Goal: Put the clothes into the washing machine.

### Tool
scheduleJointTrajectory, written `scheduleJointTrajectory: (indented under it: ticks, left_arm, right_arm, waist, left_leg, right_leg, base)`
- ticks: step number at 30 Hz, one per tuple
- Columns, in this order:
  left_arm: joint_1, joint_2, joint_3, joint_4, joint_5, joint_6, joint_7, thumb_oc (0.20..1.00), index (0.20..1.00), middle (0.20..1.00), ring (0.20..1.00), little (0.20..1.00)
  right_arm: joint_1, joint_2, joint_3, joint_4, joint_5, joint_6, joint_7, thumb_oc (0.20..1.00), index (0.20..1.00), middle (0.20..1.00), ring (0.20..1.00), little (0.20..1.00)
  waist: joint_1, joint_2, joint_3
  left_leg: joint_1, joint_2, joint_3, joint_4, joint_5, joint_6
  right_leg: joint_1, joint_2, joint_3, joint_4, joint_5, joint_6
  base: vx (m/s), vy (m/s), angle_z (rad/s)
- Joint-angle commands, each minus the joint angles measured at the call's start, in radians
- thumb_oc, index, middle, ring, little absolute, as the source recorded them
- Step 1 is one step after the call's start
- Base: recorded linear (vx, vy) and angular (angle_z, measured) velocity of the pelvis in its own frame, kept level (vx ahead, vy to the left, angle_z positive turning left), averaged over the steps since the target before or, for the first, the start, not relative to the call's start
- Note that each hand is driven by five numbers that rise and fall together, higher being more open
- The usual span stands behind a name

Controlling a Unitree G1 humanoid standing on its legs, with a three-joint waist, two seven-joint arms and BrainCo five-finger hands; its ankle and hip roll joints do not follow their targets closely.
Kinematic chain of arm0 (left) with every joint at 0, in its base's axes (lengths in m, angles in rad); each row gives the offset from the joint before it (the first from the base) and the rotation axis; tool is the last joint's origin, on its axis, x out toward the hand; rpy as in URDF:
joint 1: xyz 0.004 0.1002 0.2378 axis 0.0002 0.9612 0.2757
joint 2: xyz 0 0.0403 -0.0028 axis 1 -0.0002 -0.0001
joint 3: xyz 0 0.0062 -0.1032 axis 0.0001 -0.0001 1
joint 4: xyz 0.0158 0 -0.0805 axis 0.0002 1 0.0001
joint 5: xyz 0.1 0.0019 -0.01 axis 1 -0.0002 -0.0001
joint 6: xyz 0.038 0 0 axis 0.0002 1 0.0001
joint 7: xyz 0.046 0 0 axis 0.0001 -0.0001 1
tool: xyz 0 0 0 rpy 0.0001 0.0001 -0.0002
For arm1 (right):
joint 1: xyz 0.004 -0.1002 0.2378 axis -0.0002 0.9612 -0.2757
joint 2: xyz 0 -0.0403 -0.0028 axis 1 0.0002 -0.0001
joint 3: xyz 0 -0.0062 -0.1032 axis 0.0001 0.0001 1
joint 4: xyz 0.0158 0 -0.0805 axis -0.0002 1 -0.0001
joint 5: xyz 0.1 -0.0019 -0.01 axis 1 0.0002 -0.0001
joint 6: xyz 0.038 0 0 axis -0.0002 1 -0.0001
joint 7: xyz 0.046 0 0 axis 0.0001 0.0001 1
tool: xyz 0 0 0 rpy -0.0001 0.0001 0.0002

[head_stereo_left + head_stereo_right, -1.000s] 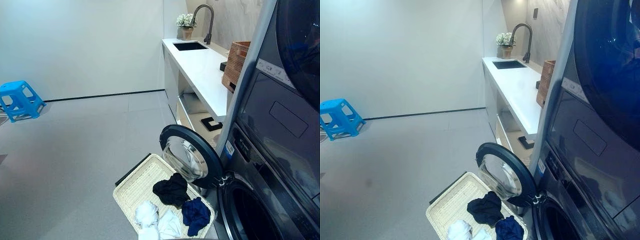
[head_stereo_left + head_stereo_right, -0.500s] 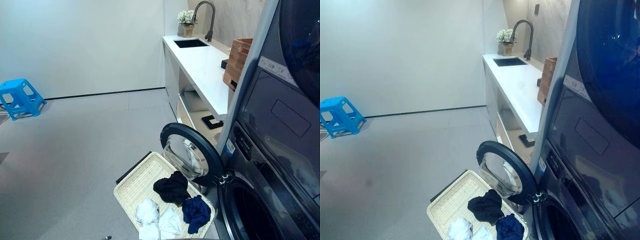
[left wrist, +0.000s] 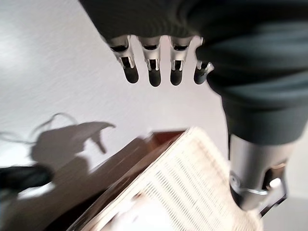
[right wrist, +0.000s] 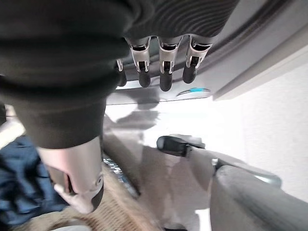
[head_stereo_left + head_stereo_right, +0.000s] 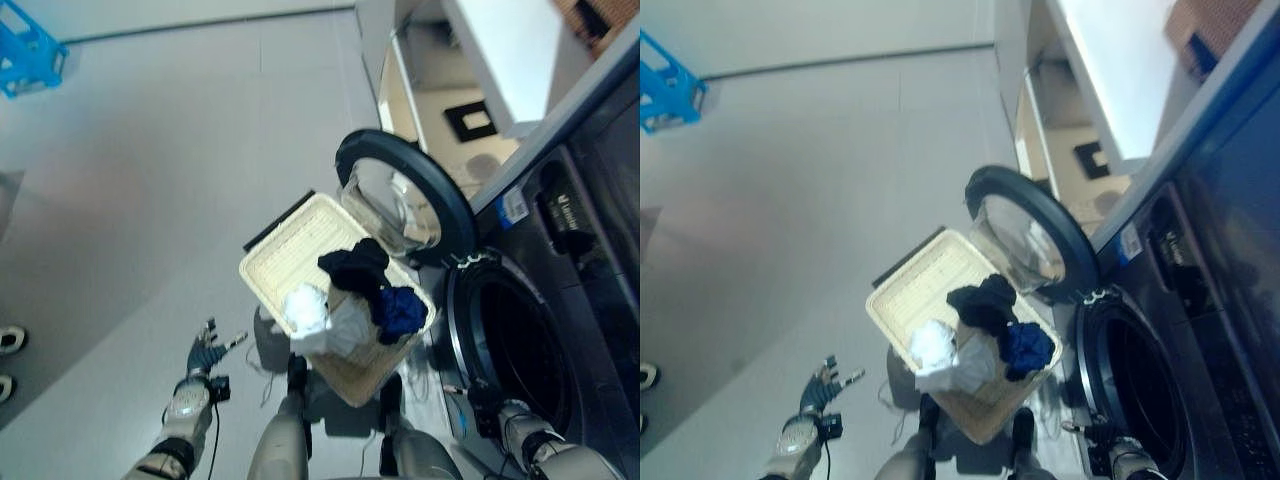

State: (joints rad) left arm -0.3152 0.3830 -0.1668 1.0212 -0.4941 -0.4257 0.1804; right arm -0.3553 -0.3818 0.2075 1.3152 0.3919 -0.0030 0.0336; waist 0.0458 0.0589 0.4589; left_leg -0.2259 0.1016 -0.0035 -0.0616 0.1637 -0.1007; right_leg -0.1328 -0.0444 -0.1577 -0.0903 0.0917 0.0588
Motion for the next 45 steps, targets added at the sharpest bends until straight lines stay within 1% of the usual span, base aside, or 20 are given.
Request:
scheduleJointTrajectory:
  ticks: [1, 4, 5, 6, 7, 9, 10, 11, 15, 21, 28, 29, 31, 34, 35, 37, 39, 40, 41, 45]
  left_arm:
    - [-0.096, 0.044, 0.025, -0.052, -0.003, -0.075, 0.094, 1.000, 1.000, 1.000, 1.000, 1.000]
    - [-0.110, 0.048, 0.022, -0.066, 0.007, -0.080, 0.112, 1.000, 1.000, 1.000, 1.000, 1.000]
    - [-0.181, 0.079, 0.004, -0.140, 0.085, -0.107, 0.191, 1.000, 1.000, 1.000, 1.000, 1.000]
    - [-0.181, 0.079, 0.004, -0.140, 0.085, -0.107, 0.191, 1.000, 1.000, 1.000, 1.000, 1.000]
    - [-0.256, 0.133, -0.049, -0.244, 0.269, -0.123, 0.316, 1.000, 1.000, 1.000, 1.000, 1.000]
    - [-0.287, 0.156, -0.077, -0.279, 0.393, -0.124, 0.367, 1.000, 1.000, 1.000, 1.000, 1.000]
    - [-0.296, 0.162, -0.085, -0.288, 0.414, -0.122, 0.379, 1.000, 1.000, 1.000, 1.000, 1.000]
    - [-0.326, 0.192, -0.117, -0.326, 0.496, -0.101, 0.408, 1.000, 1.000, 1.000, 1.000, 1.000]
    - [-0.400, 0.259, -0.180, -0.395, 0.594, -0.066, 0.417, 1.000, 1.000, 1.000, 1.000, 1.000]
    - [-0.460, 0.301, -0.252, -0.434, 0.666, -0.043, 0.405, 1.000, 1.000, 1.000, 1.000, 1.000]
    - [-0.522, 0.330, -0.374, -0.450, 0.719, -0.016, 0.294, 1.000, 1.000, 1.000, 1.000, 1.000]
    - [-0.534, 0.338, -0.408, -0.452, 0.717, -0.006, 0.238, 1.000, 1.000, 1.000, 1.000, 1.000]
    - [-0.553, 0.352, -0.452, -0.458, 0.725, 0.016, 0.194, 1.000, 1.000, 1.000, 1.000, 1.000]
    - [-0.579, 0.365, -0.504, -0.465, 0.739, 0.074, 0.121, 1.000, 1.000, 1.000, 1.000, 1.000]
    - [-0.597, 0.374, -0.538, -0.455, 0.736, 0.106, 0.068, 1.000, 1.000, 1.000, 1.000, 1.000]
    - [-0.609, 0.379, -0.563, -0.450, 0.725, 0.154, 0.015, 1.000, 1.000, 1.000, 1.000, 1.000]
    - [-0.609, 0.379, -0.563, -0.450, 0.725, 0.154, 0.015, 1.000, 1.000, 1.000, 1.000, 1.000]
    - [-0.615, 0.382, -0.580, -0.445, 0.723, 0.184, -0.020, 1.000, 1.000, 1.000, 1.000, 1.000]
    - [-0.623, 0.382, -0.616, -0.422, 0.718, 0.259, -0.100, 1.000, 1.000, 1.000, 1.000, 1.000]
    - [-0.622, 0.370, -0.653, -0.368, 0.726, 0.302, -0.161, 1.000, 1.000, 1.000, 1.000, 1.000]
  right_arm:
    - [-0.044, -0.032, 0.033, -0.013, 0.045, 0.000, -0.008, 1.000, 1.000, 1.000, 1.000, 1.000]
    - [-0.052, -0.034, 0.035, -0.016, 0.048, 0.001, -0.008, 1.000, 1.000, 1.000, 1.000, 1.000]
    - [-0.079, -0.041, 0.044, -0.028, 0.071, 0.002, -0.011, 1.000, 1.000, 1.000, 1.000, 1.000]
    - [-0.079, -0.041, 0.044, -0.028, 0.071, 0.002, -0.011, 1.000, 1.000, 1.000, 1.000, 1.000]
    - [-0.102, -0.055, 0.055, -0.058, 0.099, 0.010, -0.020, 1.000, 1.000, 1.000, 1.000, 1.000]
    - [-0.115, -0.063, 0.054, -0.064, 0.106, 0.015, -0.018, 1.000, 1.000, 1.000, 1.000, 1.000]
    - [-0.119, -0.064, 0.056, -0.066, 0.109, 0.016, -0.019, 1.000, 1.000, 1.000, 1.000, 1.000]
    - [-0.131, -0.068, 0.060, -0.072, 0.119, 0.018, -0.023, 1.000, 1.000, 1.000, 1.000, 1.000]
    - [-0.157, -0.082, 0.063, -0.090, 0.127, 0.026, -0.023, 1.000, 1.000, 1.000, 1.000, 1.000]
    - [-0.168, -0.100, 0.066, -0.090, 0.129, 0.018, -0.011, 1.000, 1.000, 1.000, 1.000, 1.000]
    - [-0.194, -0.121, 0.068, -0.097, 0.125, -0.001, 0.008, 1.000, 1.000, 1.000, 1.000, 1.000]
    - [-0.199, -0.129, 0.067, -0.100, 0.120, -0.003, 0.013, 1.000, 1.000, 1.000, 1.000, 1.000]
    - [-0.207, -0.137, 0.067, -0.101, 0.119, -0.001, 0.017, 1.000, 1.000, 1.000, 1.000, 1.000]
    - [-0.230, -0.152, 0.066, -0.096, 0.116, -0.001, 0.028, 1.000, 1.000, 1.000, 1.000, 1.000]
    - [-0.238, -0.158, 0.066, -0.094, 0.117, -0.004, 0.032, 1.000, 1.000, 1.000, 1.000, 1.000]
    - [-0.244, -0.160, 0.067, -0.095, 0.115, -0.003, 0.033, 1.000, 1.000, 1.000, 1.000, 1.000]
    - [-0.244, -0.160, 0.067, -0.095, 0.115, -0.003, 0.033, 1.000, 1.000, 1.000, 1.000, 1.000]
    - [-0.250, -0.163, 0.068, -0.095, 0.114, -0.001, 0.034, 1.000, 1.000, 1.000, 1.000, 1.000]
    - [-0.260, -0.167, 0.074, -0.091, 0.115, -0.005, 0.035, 1.000, 1.000, 1.000, 1.000, 1.000]
    - [-0.270, -0.169, 0.079, -0.085, 0.118, -0.012, 0.042, 1.000, 1.000, 1.000, 1.000, 1.000]
  waist:
    - [0.017, -0.069, 0.016]
    - [0.018, -0.071, 0.024]
    - [0.020, -0.080, 0.061]
    - [0.020, -0.080, 0.061]
    - [0.017, -0.088, 0.061]
    - [0.015, -0.089, 0.061]
    - [0.014, -0.089, 0.061]
    - [0.011, -0.087, 0.061]
    - [-0.003, -0.085, 0.061]
    - [-0.014, -0.075, 0.061]
    - [-0.031, -0.064, 0.061]
    - [-0.036, -0.060, 0.061]
    - [-0.040, -0.054, 0.061]
    - [-0.044, -0.048, 0.061]
    - [-0.048, -0.046, 0.061]
    - [-0.051, -0.045, 0.061]
    - [-0.051, -0.045, 0.061]
    - [-0.053, -0.043, 0.061]
    - [-0.059, -0.040, 0.061]
    - [-0.065, -0.043, 0.061]
  left_leg:
    - [-0.019, -0.077, 0.037, 0.035, -0.087, 0.031]
    - [-0.035, -0.078, 0.036, 0.046, -0.086, 0.031]
    - [-0.127, -0.087, 0.027, 0.128, -0.091, 0.033]
    - [-0.127, -0.087, 0.027, 0.128, -0.091, 0.033]
    - [-0.274, -0.109, 0.008, 0.228, -0.104, 0.042]
    - [-0.338, -0.120, -0.001, 0.279, -0.115, 0.044]
    - [-0.354, -0.123, -0.004, 0.291, -0.118, 0.044]
    - [-0.398, -0.127, -0.008, 0.324, -0.125, 0.046]
    - [-0.492, -0.132, -0.007, 0.399, -0.148, 0.049]
    - [-0.555, -0.130, -0.007, 0.449, -0.170, 0.051]
    - [-0.615, -0.130, -0.004, 0.471, -0.172, 0.046]
    - [-0.623, -0.130, -0.002, 0.473, -0.171, 0.044]
    - [-0.633, -0.132, -0.003, 0.475, -0.170, 0.044]
    - [-0.644, -0.130, 0.000, 0.471, -0.166, 0.043]
    - [-0.650, -0.129, 0.003, 0.471, -0.164, 0.042]
    - [-0.656, -0.128, 0.002, 0.473, -0.163, 0.040]
    - [-0.656, -0.128, 0.002, 0.473, -0.163, 0.040]
    - [-0.659, -0.126, 0.004, 0.473, -0.161, 0.039]
    - [-0.665, -0.124, 0.007, 0.470, -0.158, 0.037]
    - [-0.670, -0.122, 0.009, 0.463, -0.154, 0.036]
  right_leg:
    - [-0.159, -0.036, 0.017, 0.109, 0.010, 0.055]
    - [-0.174, -0.036, 0.016, 0.122, 0.009, 0.055]
    - [-0.261, -0.046, 0.011, 0.208, 0.002, 0.058]
    - [-0.261, -0.046, 0.011, 0.208, 0.002, 0.058]
    - [-0.401, -0.052, 0.008, 0.294, -0.002, 0.061]
    - [-0.456, -0.055, 0.010, 0.325, -0.003, 0.061]
    - [-0.469, -0.056, 0.010, 0.330, -0.002, 0.061]
    - [-0.510, -0.057, 0.011, 0.351, -0.001, 0.060]
    - [-0.597, -0.053, 0.016, 0.401, -0.006, 0.056]
    - [-0.663, -0.049, 0.027, 0.437, -0.017, 0.052]
    - [-0.726, -0.043, 0.037, 0.448, -0.007, 0.052]
    - [-0.736, -0.042, 0.040, 0.448, -0.006, 0.053]
    - [-0.750, -0.041, 0.044, 0.451, -0.003, 0.054]
    - [-0.763, -0.040, 0.044, 0.447, 0.001, 0.055]
    - [-0.769, -0.041, 0.044, 0.445, 0.004, 0.056]
    - [-0.775, -0.040, 0.047, 0.444, 0.007, 0.057]
    - [-0.775, -0.040, 0.047, 0.444, 0.007, 0.057]
    - [-0.779, -0.039, 0.048, 0.444, 0.008, 0.057]
    - [-0.787, -0.038, 0.051, 0.441, 0.012, 0.059]
    - [-0.790, -0.034, 0.052, 0.428, 0.019, 0.060]
  base:
    - [-0.01, -0.006, -0.03]
    - [-0.03, -0.022, -0.02]
    - [-0.07, -0.055, -0.01]
    - [-0.16, -0.117, 0.03]
    - [-0.12, -0.072, 0.29]
    - [-0.10, -0.061, 0.44]
    - [-0.06, -0.039, 0.30]
    - [-0.06, -0.033, 0.19]
    - [-0.05, -0.014, 0.00]
    - [0.00, 0.006, 0.00]
    - [0.00, 0.005, -0.01]
    - [0.00, 0.000, 0.00]
    - [0.00, 0.021, -0.05]
    - [-0.01, 0.012, -0.03]
    - [0.00, 0.000, 0.00]
    - [0.00, 0.000, 0.00]
    - [0.00, 0.000, 0.00]
    - [0.00, 0.000, 0.00]
    - [0.00, 0.000, 0.00]
    - [0.00, 0.000, 0.00]
